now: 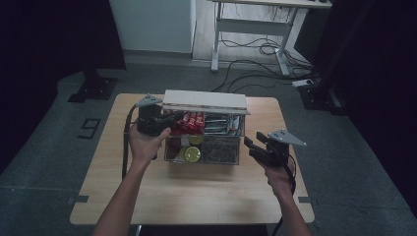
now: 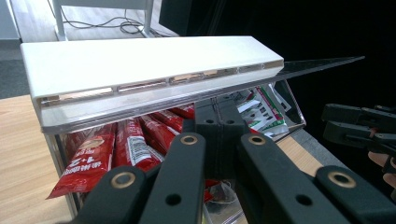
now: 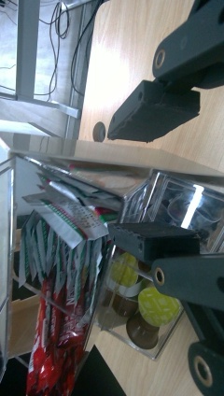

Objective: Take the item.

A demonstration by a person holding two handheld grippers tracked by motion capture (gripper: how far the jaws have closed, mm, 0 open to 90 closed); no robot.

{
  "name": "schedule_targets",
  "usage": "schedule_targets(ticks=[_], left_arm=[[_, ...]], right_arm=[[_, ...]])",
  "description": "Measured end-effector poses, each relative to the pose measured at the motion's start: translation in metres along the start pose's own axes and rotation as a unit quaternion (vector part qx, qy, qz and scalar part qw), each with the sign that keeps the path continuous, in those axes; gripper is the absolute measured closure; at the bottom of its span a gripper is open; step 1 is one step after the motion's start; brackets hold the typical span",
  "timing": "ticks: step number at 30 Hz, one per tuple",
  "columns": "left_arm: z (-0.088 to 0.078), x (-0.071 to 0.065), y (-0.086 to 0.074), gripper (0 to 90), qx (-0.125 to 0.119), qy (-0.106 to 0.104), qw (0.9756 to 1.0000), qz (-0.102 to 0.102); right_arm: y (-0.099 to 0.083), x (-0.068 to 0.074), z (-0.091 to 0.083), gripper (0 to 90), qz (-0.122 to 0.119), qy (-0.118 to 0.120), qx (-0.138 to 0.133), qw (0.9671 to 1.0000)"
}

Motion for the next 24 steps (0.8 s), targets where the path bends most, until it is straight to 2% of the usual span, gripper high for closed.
schedule_targets(ticks=[24], left_arm=[[0.001,-0.001,0.001,90.0,0.0,-0.001,1.0,0.0]], right_arm=[[0.018,0.017,0.013,47.8,-0.009,0.01,-0.003,0.9999]])
Point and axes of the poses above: each handheld gripper's, and its own axes: z roughly forward along the jaws, y roughly out of its top, x roughly to its left, the point moved 6 cm from there along z, roughly forward along the jaws, and after that the axes turned 7 degrees about -y, right-handed, at the moved point
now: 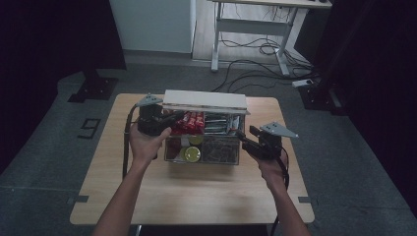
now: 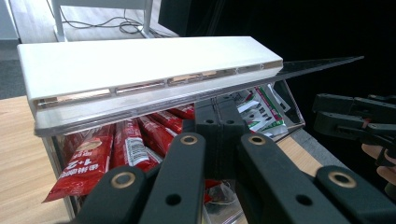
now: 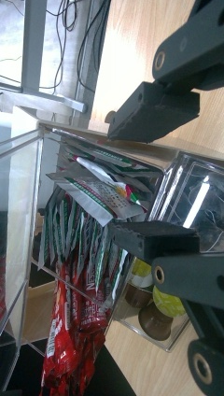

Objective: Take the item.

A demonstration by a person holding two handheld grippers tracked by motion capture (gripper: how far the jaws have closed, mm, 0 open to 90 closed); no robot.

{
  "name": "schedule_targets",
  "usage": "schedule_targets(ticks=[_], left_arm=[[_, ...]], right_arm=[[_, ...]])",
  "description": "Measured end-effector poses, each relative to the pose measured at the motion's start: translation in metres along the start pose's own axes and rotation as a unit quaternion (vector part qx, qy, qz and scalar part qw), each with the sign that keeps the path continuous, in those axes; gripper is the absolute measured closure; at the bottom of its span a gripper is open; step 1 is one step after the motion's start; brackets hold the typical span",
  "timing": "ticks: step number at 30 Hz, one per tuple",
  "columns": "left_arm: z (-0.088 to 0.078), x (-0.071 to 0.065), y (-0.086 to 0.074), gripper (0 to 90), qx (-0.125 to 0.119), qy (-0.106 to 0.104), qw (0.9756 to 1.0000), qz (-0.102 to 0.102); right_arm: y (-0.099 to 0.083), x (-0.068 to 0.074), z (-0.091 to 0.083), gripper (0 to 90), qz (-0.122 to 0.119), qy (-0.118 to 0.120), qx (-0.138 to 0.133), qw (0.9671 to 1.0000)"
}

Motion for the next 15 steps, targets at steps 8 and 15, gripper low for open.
schedule_targets(ticks=[8,15], left_arm=[[0.0005,-0.0008,0.0,90.0,0.001,-0.001,1.0,0.002],[0.0006,-0.0008,-0.0001,90.0,0.001,0.0,1.0,0.001]], right_arm=[[0.0014,0.0019,0.0032,48.7,0.002,0.002,-0.001,1.0],[0.0034,0.0055,0.0056,50.0,-0.002,0.006,-0.002,1.0]])
Point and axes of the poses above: each handheld gripper's, and its own axes: z roughly forward along the jaws, y roughly out of its top, x roughly to its left, the point moved 6 cm from there along z, roughly forward along the jaws, and after that the axes turned 7 degrees about -y, right-handed, at the moved point
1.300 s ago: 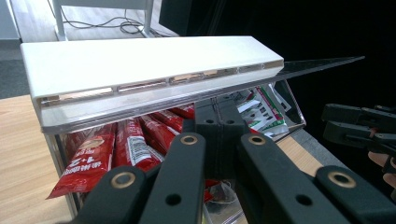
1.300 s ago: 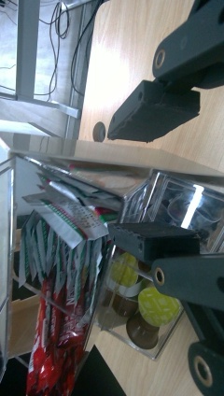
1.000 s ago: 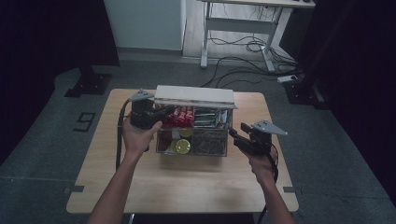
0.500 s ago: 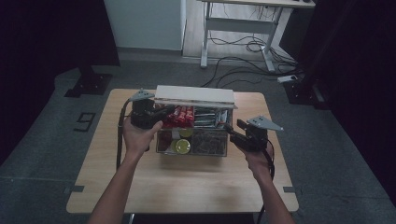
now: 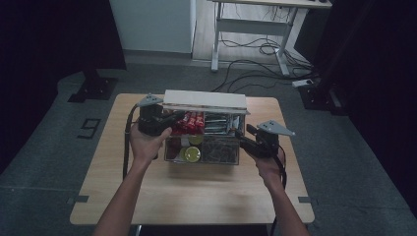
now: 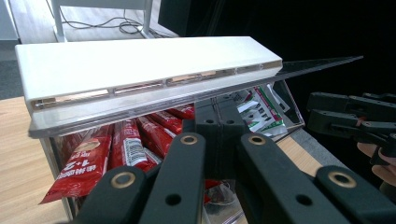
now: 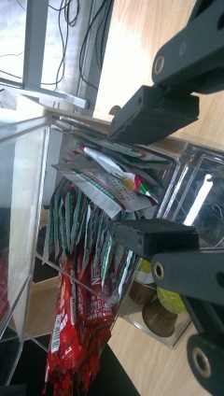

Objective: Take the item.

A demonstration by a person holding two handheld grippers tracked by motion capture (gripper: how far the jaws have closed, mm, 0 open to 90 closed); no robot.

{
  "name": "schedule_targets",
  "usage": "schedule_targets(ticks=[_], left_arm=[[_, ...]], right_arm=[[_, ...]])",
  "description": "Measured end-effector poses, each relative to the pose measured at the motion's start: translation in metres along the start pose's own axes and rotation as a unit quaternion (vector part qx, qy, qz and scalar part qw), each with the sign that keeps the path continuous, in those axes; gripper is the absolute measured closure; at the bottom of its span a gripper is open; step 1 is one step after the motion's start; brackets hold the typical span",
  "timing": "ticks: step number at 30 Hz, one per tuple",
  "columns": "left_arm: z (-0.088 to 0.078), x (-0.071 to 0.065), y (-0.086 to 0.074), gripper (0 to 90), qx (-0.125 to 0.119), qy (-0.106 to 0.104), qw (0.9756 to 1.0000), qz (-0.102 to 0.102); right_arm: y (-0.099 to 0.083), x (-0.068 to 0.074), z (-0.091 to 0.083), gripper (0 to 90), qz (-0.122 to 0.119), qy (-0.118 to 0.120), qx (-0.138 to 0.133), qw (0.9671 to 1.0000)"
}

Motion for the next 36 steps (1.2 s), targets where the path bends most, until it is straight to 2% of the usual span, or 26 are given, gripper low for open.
schedule_targets(ticks=[19,32,36], left_arm=[[0.001,-0.001,0.0,90.0,-0.001,-0.002,1.0,0.0],[0.001,-0.001,0.0,90.0,-0.001,-0.003,1.0,-0.001],[0.001,-0.001,0.0,90.0,-0.001,-0.004,1.0,-0.001]], right_arm=[[0.003,0.012,0.008,51.2,-0.011,0.01,0.001,0.9999],[0.004,0.016,0.023,52.4,-0.014,0.004,0.006,0.9999],[0.005,0.017,0.028,52.8,-0.018,-0.004,0.006,0.9998]])
Point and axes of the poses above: each handheld gripper's, and its own axes: z roughly forward along the jaws, y roughly out of its top, x roughly to its left, the point moved 6 cm from there along z, roughly forward along the jaws, and after that the axes turned 7 degrees about -y, right-handed, at the moved point
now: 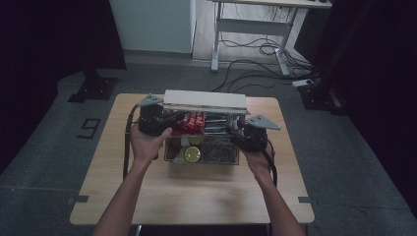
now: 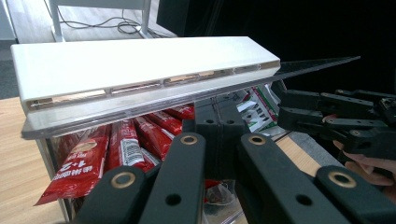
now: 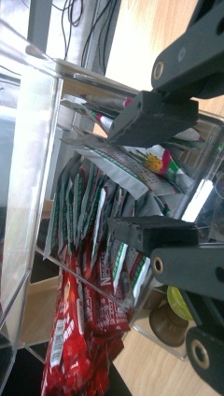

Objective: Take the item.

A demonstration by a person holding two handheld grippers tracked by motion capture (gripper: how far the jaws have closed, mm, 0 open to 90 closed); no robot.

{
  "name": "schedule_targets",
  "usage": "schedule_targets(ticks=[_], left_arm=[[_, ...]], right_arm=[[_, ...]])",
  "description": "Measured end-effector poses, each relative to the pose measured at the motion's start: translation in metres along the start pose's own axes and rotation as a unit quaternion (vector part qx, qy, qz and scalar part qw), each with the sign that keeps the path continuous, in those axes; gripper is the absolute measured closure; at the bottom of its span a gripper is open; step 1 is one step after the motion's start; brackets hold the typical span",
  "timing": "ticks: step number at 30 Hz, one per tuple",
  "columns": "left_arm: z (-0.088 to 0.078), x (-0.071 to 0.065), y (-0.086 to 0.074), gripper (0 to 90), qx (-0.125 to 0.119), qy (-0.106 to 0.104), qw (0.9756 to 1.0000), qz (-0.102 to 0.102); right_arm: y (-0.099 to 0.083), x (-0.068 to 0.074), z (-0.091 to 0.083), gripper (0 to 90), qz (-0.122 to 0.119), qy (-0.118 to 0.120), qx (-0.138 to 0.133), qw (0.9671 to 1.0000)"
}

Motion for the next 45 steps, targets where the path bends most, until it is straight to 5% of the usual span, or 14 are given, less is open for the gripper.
schedule_targets(ticks=[23,30,45], left_arm=[[0.0,0.0,0.001,90.0,-0.002,-0.001,1.0,-0.002],[0.0,0.0,0.001,90.0,-0.003,-0.001,1.0,-0.002],[0.001,0.0,0.001,90.0,-0.006,-0.001,1.0,-0.004]], right_arm=[[-0.006,0.005,0.023,67.8,-0.04,-0.052,0.007,0.9979],[-0.009,0.002,0.024,86.2,-0.025,-0.045,0.016,0.9985],[-0.001,0.0,-0.006,88.8,0.004,-0.013,-0.029,0.9995]])
Point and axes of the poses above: each handheld gripper's, and its own axes: z roughly forward along the jaws, y roughly out of its top, x roughly to its left, the point moved 6 cm from there along z, roughly forward along the jaws, and after that the axes turned 7 degrees about -y, right-handed, at the moved point
